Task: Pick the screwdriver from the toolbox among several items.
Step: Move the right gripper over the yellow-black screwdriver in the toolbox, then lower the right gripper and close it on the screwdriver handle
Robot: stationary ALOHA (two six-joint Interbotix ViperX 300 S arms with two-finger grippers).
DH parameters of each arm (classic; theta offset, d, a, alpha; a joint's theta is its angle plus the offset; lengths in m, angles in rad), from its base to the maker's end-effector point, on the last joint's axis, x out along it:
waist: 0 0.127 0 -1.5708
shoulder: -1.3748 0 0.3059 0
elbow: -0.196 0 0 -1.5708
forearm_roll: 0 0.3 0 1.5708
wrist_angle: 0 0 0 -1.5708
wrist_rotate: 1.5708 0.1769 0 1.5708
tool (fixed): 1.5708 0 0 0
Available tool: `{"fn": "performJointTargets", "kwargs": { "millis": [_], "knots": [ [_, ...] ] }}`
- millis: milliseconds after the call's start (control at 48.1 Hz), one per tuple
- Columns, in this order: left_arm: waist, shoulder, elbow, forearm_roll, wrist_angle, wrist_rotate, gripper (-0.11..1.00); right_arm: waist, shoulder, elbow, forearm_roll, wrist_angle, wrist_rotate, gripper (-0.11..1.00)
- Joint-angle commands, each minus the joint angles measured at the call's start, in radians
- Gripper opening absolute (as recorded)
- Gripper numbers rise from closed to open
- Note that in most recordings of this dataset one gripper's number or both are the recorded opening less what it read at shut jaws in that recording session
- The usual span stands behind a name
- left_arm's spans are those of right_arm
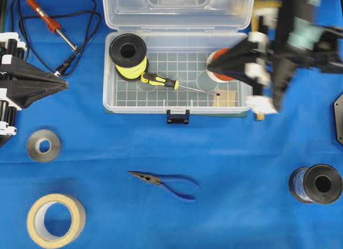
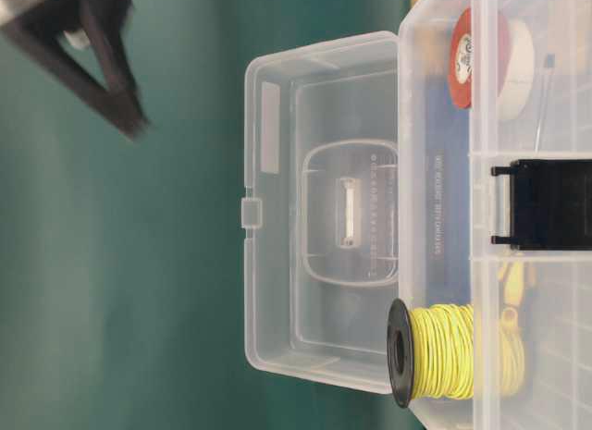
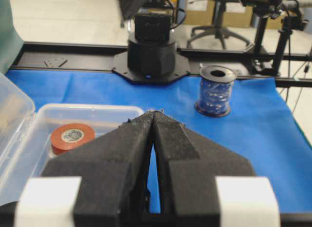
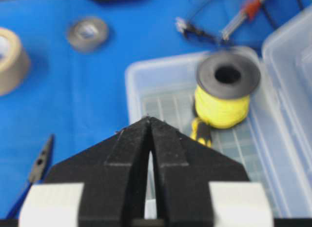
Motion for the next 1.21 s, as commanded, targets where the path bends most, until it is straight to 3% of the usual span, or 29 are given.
{"fn": "performJointTargets", "kwargs": {
  "millis": [0,104,249,312,644,998,1060,1185],
  "knots": [
    [-0.002,0.009,-0.011,-0.002,-0.005,0.0,0.0,-0.031,0.084,-0.1,0.002,0.072,0.035,0.04],
    [-0.002,0.009,-0.011,-0.002,-0.005,0.0,0.0,-0.055,0.184,-0.184,-0.006,0.173,0.071,0.26],
    [-0.002,0.009,-0.009,-0.002,-0.006,0.0,0.0,-0.067,0.333,-0.285,-0.015,0.273,0.089,0.7],
    [-0.002,0.009,-0.009,-0.002,-0.006,0.0,0.0,-0.067,0.388,-0.311,-0.015,0.293,0.092,0.77],
    [0.005,0.008,-0.003,-0.006,-0.008,-0.003,0.0,-0.072,0.646,-0.396,-0.014,0.31,0.13,0.73],
    [0.006,0.009,0.005,-0.006,-0.006,-0.003,0.0,-0.08,0.739,-0.411,-0.014,0.319,0.149,0.69],
    [0.006,0.008,0.006,-0.008,-0.006,-0.005,0.0,-0.08,0.744,-0.411,-0.012,0.319,0.147,0.61],
    [0.006,0.003,0.012,-0.008,-0.006,-0.011,0.0,-0.08,0.744,-0.411,-0.011,0.316,0.149,0.27]
  ]
}}
